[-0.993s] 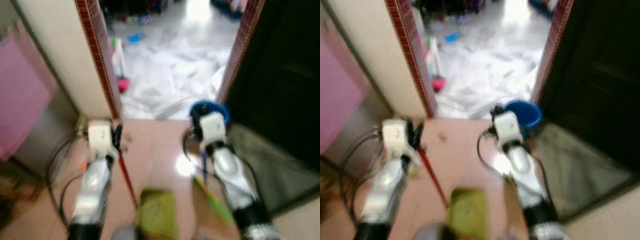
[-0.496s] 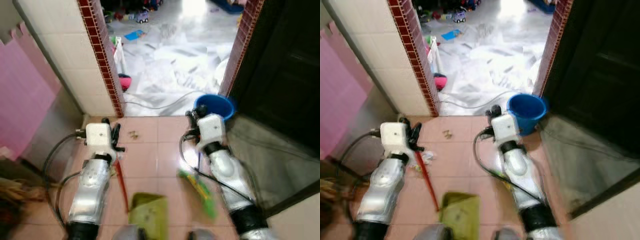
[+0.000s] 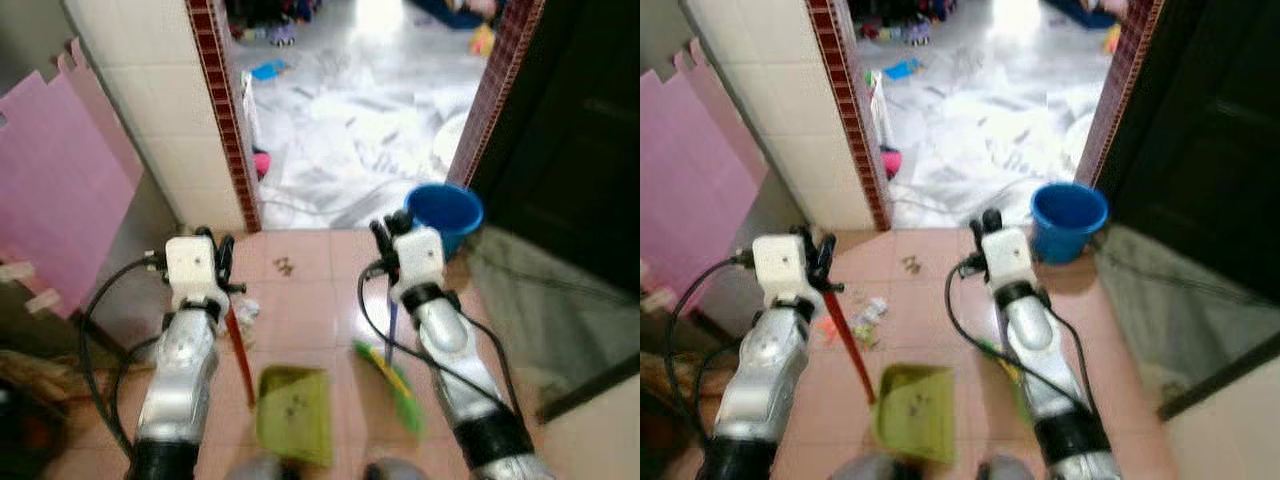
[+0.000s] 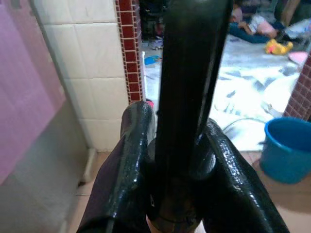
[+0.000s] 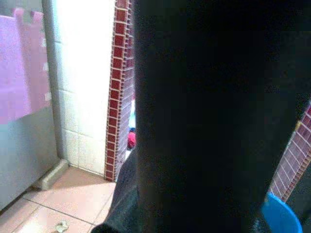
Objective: Sweep floor
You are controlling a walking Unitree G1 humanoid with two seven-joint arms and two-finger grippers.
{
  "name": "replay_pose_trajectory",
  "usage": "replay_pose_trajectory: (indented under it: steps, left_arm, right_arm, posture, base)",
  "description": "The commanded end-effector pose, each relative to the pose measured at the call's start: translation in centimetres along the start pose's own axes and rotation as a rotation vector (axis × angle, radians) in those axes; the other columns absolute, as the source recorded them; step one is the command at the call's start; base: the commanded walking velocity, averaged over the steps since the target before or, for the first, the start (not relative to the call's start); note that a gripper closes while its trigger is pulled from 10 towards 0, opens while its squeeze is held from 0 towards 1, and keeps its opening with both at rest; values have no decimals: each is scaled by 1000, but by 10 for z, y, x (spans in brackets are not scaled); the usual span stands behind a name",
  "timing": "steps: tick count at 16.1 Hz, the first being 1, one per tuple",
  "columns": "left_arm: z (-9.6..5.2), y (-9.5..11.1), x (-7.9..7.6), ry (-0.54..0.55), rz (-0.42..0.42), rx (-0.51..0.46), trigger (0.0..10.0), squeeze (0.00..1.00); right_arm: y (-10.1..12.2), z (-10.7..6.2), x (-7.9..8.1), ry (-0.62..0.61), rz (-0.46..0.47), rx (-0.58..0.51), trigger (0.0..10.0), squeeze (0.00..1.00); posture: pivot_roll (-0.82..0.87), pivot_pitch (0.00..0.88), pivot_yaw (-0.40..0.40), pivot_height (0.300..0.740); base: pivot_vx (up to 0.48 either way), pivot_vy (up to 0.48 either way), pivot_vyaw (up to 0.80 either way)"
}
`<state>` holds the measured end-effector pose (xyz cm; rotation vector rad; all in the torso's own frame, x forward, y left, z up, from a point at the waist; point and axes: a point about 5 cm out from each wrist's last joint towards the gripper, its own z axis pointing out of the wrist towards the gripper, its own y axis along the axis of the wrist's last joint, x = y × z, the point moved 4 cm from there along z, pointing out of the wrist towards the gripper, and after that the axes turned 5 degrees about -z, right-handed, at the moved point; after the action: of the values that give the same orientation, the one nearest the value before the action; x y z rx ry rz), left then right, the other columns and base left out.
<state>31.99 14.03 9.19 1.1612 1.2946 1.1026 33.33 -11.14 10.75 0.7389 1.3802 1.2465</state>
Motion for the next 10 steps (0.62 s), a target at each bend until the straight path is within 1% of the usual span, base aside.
replay_pose_trajectory:
  steps: [1,4,6,8,10]
  left_arm:
    - [3,17,1,1,-2,-65,10000,0]
    - [4,25,-1,4,4,-98,10000,0]
    - [3,27,3,40,14,-111,10000,0]
    - [2,24,12,94,43,-108,10000,0]
    - [2,24,21,141,41,-111,10000,0]
  right_arm:
    - [11,4,-1,3,-20,-42,10000,0]
    - [11,5,-1,5,-24,-44,10000,0]
    - [12,5,-1,7,-25,-44,10000,0]
    - [12,6,0,11,-27,-46,10000,0]
    - [13,6,1,14,-31,-49,10000,0]
  posture:
    - [-49,0,52,740]
    - [-50,0,49,740]
    - [-50,0,49,740]
    - [-48,0,48,740]
    - [-47,0,47,740]
  base:
    - [0,480,0]
    - [0,480,0]
    - [0,480,0]
    - [0,480,0]
    - [0,480,0]
